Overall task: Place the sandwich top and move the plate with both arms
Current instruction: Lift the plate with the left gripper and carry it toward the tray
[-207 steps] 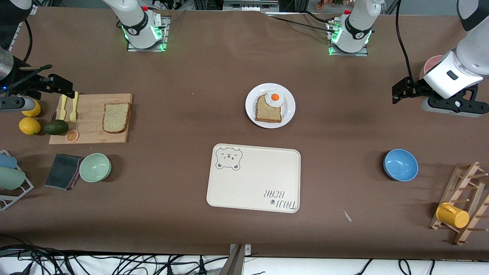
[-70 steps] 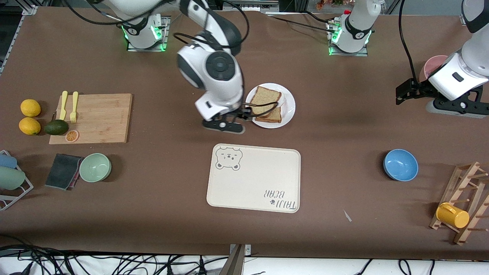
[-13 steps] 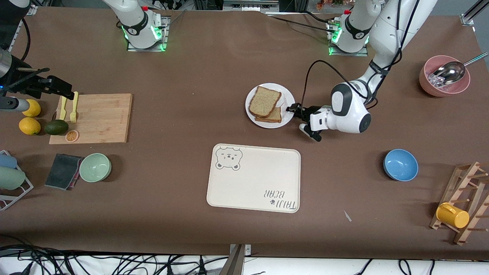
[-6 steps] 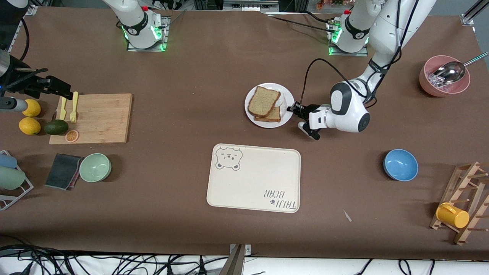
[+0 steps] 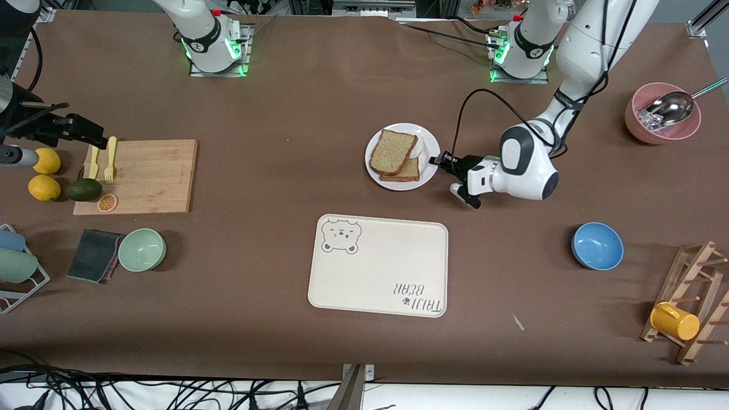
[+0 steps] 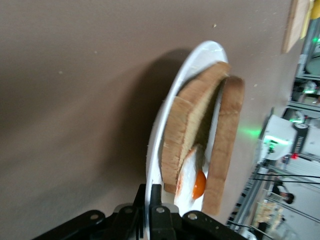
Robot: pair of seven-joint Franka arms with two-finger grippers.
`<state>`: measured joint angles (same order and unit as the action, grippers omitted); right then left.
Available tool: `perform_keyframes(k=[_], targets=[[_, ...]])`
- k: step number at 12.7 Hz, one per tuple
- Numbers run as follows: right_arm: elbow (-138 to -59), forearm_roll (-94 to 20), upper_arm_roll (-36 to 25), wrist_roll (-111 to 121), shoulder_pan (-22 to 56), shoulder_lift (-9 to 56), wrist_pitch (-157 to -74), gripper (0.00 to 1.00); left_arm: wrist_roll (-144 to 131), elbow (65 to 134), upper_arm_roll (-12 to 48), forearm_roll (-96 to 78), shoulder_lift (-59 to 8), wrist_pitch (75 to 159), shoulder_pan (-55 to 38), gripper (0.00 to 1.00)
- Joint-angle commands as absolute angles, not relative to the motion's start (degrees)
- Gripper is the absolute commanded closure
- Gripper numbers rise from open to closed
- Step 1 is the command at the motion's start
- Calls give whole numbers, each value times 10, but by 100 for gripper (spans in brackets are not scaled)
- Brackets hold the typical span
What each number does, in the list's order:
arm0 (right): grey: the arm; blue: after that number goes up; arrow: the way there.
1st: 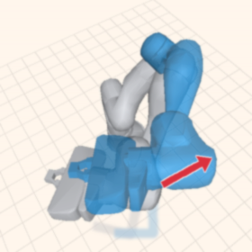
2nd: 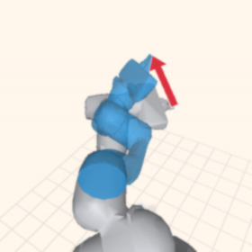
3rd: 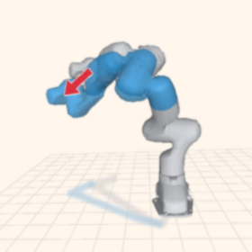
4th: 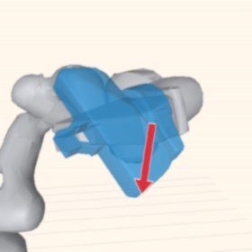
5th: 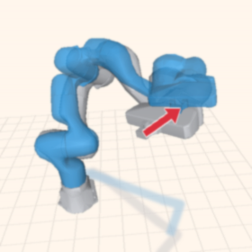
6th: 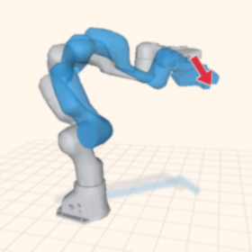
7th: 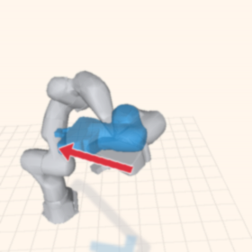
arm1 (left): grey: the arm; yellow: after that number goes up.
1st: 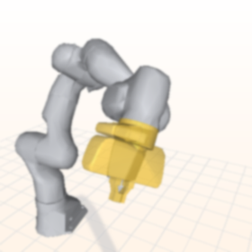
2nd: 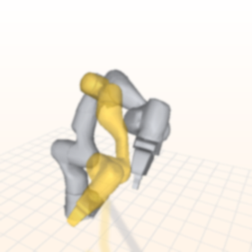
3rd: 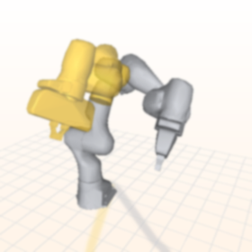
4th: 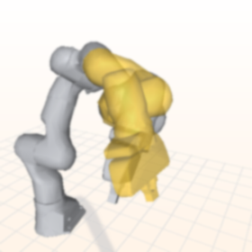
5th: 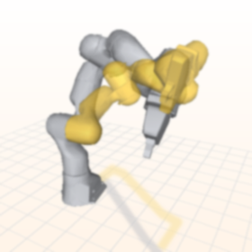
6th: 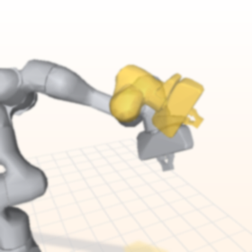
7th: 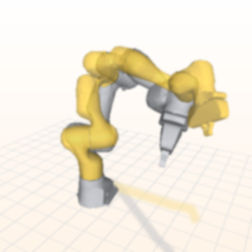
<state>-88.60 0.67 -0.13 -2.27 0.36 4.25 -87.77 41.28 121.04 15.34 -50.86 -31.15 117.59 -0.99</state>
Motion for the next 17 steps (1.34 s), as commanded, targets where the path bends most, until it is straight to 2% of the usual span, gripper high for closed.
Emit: perform_keyframes(k=[1,4,6,12,14,17], targets=[[-881,9,2,-20,-1,44,-878,0,422,1182,156,-531,-308,1096,36,100],[-880,10,2,-18,-1,45,-877,0,397,1132,156,-532,-308,1039,56,100],[-880,10,2,-17,-1,44,-877,0,341,1064,155,-531,-322,1034,50,100],[-880,11,2,-15,-1,44,-875,0,298,799,153,-529,-512,1042,17,100],[-880,11,2,-14,-1,44,-874,0,253,734,152,-530,-564,1072,2,100],[-880,11,2,-14,1,44,-874,0,199,698,152,-559,-595,1159,-39,100]])
